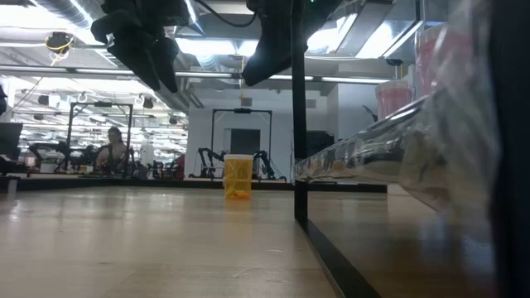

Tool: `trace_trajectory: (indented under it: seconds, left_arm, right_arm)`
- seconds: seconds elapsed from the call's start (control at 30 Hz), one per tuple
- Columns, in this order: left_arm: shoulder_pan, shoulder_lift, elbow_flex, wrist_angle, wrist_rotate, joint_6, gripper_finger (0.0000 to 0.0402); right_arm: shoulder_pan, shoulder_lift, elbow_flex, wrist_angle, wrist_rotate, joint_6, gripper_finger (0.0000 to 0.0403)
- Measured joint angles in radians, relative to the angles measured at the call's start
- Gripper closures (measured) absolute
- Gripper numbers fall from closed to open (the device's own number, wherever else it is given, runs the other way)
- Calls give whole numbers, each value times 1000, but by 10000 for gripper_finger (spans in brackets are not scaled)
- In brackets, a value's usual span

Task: Pick and place medicine bottles onto shelf by color
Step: Put the orange pill bottle on the shelf aligned with the other orange pill bottle

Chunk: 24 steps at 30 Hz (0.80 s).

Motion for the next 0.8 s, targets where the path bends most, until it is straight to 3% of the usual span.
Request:
trace_trajectory:
  seconds: [0.37, 0.53, 0.8]
  left_arm:
    - [0, 0, 0, 0, 0, 0, 49]
    - [0, 0, 0, 0, 0, 0, 49]
    - [0, 0, 0, 0, 0, 0, 49]
  right_arm:
    - [-18, 63, -1, 36, 19, -41, 51]
    - [-17, 94, -1, 46, 56, -42, 45]
    - [-31, 155, -1, 62, 27, -68, 45]
